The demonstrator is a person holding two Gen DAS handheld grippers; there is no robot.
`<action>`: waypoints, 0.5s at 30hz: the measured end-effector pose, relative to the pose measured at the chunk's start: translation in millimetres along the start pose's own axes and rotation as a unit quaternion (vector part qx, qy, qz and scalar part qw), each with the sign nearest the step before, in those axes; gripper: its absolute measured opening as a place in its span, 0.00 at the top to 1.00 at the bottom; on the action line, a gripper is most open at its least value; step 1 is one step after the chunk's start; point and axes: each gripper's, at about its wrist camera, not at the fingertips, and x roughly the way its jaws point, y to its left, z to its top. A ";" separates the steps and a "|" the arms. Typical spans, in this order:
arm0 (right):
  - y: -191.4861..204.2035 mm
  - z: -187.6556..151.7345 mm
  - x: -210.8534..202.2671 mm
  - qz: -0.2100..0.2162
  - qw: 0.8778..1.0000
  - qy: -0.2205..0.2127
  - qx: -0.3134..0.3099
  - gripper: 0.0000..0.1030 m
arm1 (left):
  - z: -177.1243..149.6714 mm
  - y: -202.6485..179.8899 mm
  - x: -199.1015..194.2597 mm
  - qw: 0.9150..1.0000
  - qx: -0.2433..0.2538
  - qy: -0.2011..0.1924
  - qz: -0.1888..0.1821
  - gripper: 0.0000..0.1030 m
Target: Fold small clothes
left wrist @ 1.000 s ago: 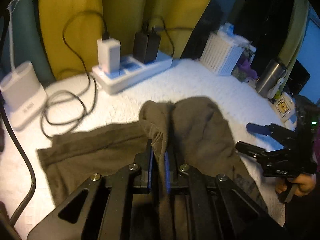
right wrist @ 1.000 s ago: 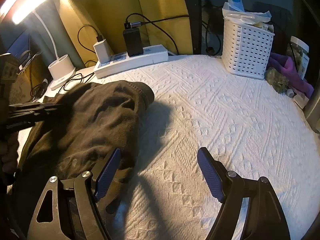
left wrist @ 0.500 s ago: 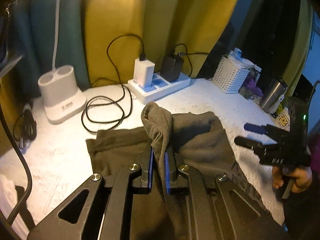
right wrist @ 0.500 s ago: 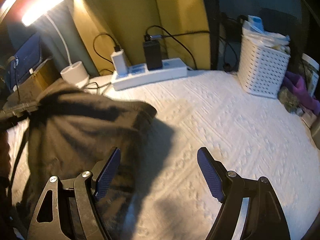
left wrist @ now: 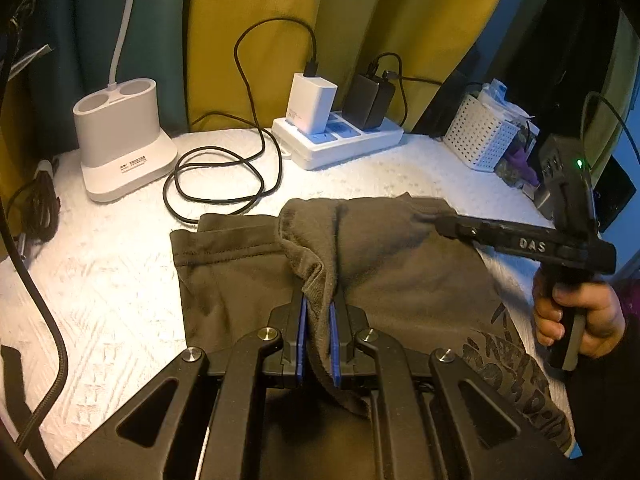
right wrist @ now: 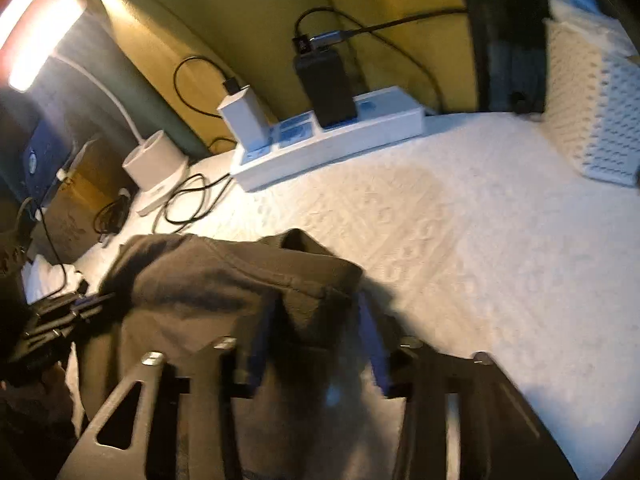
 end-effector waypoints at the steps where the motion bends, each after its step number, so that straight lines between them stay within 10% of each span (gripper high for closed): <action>1: 1.6 2.9 1.8 0.000 1.000 -0.002 -0.005 0.72 | 1.0 0.4 0.2 1.000 0.000 -0.001 -0.002 0.92; 9: 12.8 29.7 30.4 -0.022 0.998 0.012 -0.051 0.75 | 8.8 9.1 9.3 1.000 -0.001 0.003 0.018 0.92; 15: 16.3 24.3 31.8 -0.114 0.989 -0.002 -0.091 0.27 | 4.3 15.7 15.4 0.999 -0.020 0.015 0.032 0.87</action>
